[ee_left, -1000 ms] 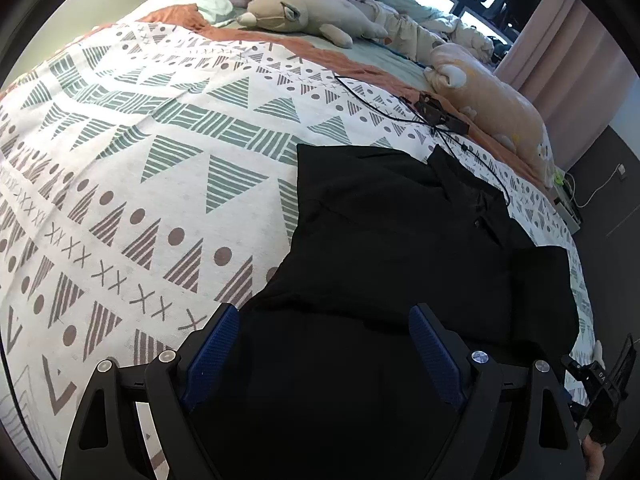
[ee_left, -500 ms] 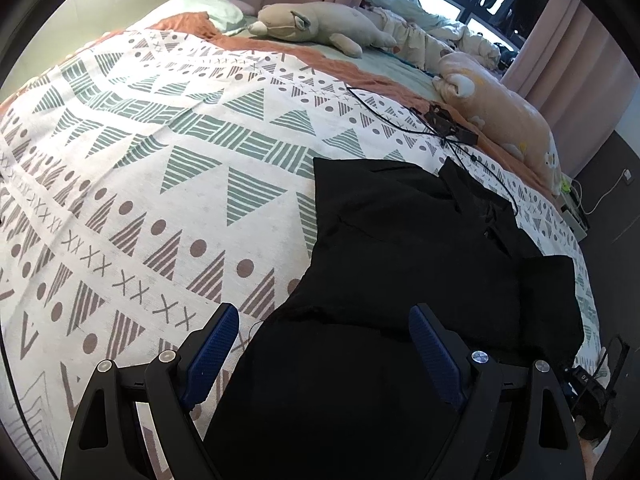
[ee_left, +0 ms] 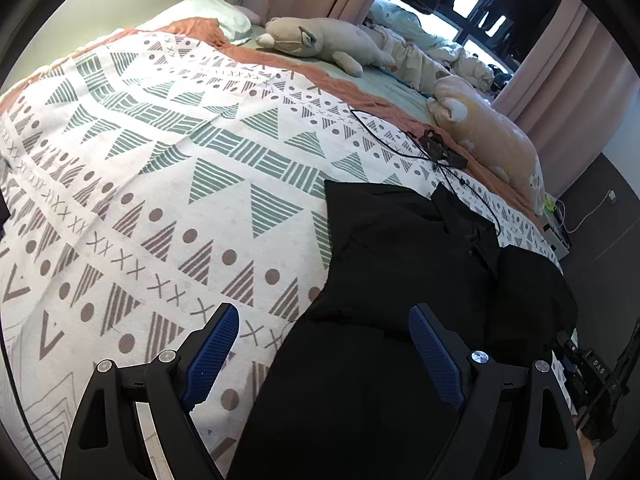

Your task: Fold large clothes

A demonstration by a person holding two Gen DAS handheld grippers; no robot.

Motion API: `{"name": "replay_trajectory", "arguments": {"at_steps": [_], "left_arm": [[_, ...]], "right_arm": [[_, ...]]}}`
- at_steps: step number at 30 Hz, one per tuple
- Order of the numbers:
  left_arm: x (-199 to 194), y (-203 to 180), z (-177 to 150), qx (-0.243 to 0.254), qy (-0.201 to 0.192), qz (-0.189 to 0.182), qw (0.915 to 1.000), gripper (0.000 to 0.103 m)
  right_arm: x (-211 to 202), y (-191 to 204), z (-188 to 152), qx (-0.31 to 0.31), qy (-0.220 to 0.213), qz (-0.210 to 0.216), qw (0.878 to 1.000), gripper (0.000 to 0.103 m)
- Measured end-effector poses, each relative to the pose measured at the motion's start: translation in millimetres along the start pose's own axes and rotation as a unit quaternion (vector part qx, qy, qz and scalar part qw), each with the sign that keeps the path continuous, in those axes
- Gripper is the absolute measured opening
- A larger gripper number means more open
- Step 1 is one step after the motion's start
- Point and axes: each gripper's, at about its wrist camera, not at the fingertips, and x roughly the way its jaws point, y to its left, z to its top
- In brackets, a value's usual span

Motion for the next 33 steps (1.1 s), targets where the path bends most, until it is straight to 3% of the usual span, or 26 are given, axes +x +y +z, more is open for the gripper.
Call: {"name": "replay_trajectory", "arguments": {"at_steps": [12,14,15,17,23,28,32,33], "left_arm": [[-15,79,16,-0.040,-0.006,0.033,0.9986,0.087],[-16,87,18,-0.050,-0.006,0.034,0.9982,0.087],[-16,88,18,-0.052,-0.006,0.033,0.9981,0.087],[-17,88,18,-0.055,-0.006,0.033,0.9979,0.087],[-21,69,16,-0.045,-0.004,0.032,0.9985,0.087],[-39,46,13,-0.035,-0.011,0.017,0.9992,0.087],[-61,24,7,-0.013,-0.029,0.024,0.9992,0.087],[-68,17,4,-0.001,-0.035,0.023,0.9991,0.087]], "right_arm": [[52,116,-34,-0.090,0.018,0.024,0.996,0.028],[59,136,-40,-0.113,0.026,0.066,0.991,0.036],[63,146,-45,-0.125,0.040,0.082,0.988,0.046],[62,157,-53,-0.153,0.039,0.068,0.985,0.051],[63,125,-61,-0.120,0.072,0.049,0.989,0.051],[33,75,-50,-0.067,0.069,0.032,0.995,0.051],[-1,52,-41,-0.048,0.054,0.014,0.997,0.075],[-9,46,-41,-0.044,0.054,0.012,0.998,0.076]]}}
